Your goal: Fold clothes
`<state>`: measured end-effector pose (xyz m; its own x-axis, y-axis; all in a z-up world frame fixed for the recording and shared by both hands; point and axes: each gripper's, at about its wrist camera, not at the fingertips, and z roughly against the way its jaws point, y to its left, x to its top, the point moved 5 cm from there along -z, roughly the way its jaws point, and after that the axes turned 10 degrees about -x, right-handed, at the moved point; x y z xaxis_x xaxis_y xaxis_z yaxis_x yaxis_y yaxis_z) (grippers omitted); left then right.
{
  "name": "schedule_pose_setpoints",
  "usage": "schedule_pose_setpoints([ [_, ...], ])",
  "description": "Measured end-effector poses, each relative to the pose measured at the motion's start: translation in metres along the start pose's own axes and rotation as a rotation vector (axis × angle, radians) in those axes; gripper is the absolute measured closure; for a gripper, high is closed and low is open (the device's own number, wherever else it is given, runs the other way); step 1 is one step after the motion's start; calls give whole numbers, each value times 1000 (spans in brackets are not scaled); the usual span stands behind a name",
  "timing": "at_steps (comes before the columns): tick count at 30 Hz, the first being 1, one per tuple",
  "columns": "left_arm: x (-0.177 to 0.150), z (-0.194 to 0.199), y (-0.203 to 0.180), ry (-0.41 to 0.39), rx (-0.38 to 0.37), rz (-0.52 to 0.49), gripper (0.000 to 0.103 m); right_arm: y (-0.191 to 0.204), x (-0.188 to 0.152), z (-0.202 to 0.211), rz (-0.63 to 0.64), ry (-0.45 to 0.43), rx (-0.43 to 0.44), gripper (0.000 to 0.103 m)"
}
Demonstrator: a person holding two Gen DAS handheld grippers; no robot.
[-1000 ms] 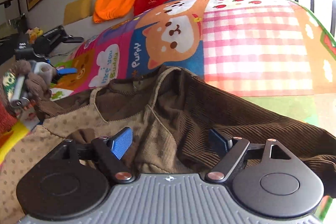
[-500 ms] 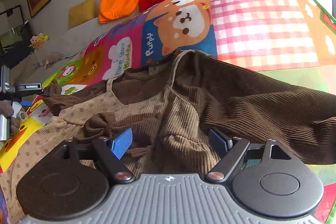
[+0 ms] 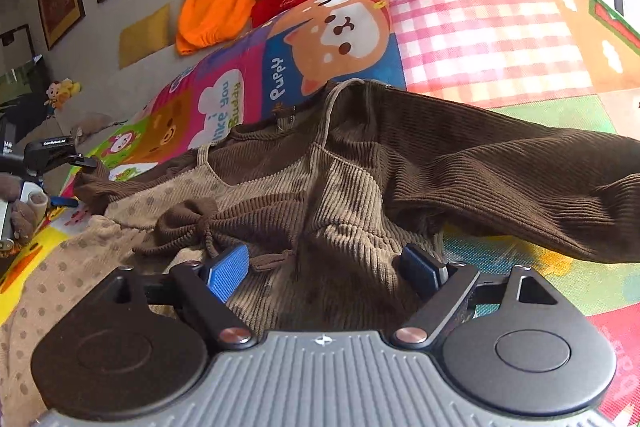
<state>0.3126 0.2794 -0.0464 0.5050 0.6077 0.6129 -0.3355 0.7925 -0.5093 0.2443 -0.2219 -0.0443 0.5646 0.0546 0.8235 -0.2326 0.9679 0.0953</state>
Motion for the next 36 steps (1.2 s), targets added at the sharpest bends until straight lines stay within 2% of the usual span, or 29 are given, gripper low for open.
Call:
schedule_pose_setpoints([
  [1, 1, -3, -9, -2, -8, -36, 82, 2, -2, -1, 3, 10, -3, 19],
  [2, 4, 1, -20, -17, -38, -58, 86, 1, -1, 0, -4, -2, -5, 19],
  [4, 10, 13, -42, -61, -101, -107, 89, -3, -1, 2, -27, -12, -4, 19],
  [6, 21, 54, -69, -197, -199, -191, 90, -9, -1, 3, -70, -14, -4, 19],
  [8, 25, 98, -81, -320, -274, -238, 89, -14, -1, 2, -100, -7, 4, 19],
  [9, 25, 116, -82, -366, -293, -253, 83, -16, -1, 1, -113, -3, 7, 19],
  [11, 17, 136, -70, -414, -258, -280, 71, -16, -1, -1, -118, 6, 15, 19],
  [12, 11, 138, -59, -416, -210, -297, 50, -16, -1, -2, -117, 9, 18, 18],
  [13, 4, 136, -46, -394, -161, -300, 34, -16, -1, -3, -116, 11, 21, 18],
  [14, -2, 131, -31, -358, -115, -277, 32, -16, -1, -3, -118, 12, 23, 18],
  [16, -13, 121, 8, -269, -39, -155, 33, -17, -1, -2, -124, 12, 27, 18],
  [18, -24, 122, 30, -212, -41, -52, 33, -21, 0, 1, -139, 7, 10, 18],
  [19, -32, 127, 32, -182, -71, -52, 31, -23, 0, 5, -135, 9, 7, 18],
  [20, -43, 131, 25, -143, -101, -96, 29, -25, 0, 9, -130, 11, 5, 18],
  [22, -71, 140, 1, -40, -166, -228, 16, -28, -1, 21, -105, 18, 4, 18],
  [24, -103, 147, -26, 70, -242, -355, 10, -33, -3, 37, -48, 28, -1, 18],
  [27, -160, 161, -61, 210, -310, -524, 8, -43, -10, 67, 48, 41, -47, 18],
  [31, -220, 182, -84, 302, -316, -673, 5, -47, -29, 113, 178, 84, -48, 18],
  [36, -257, 202, -85, 322, -287, -744, 3, -35, -77, 168, 364, 135, 15, 18],
])
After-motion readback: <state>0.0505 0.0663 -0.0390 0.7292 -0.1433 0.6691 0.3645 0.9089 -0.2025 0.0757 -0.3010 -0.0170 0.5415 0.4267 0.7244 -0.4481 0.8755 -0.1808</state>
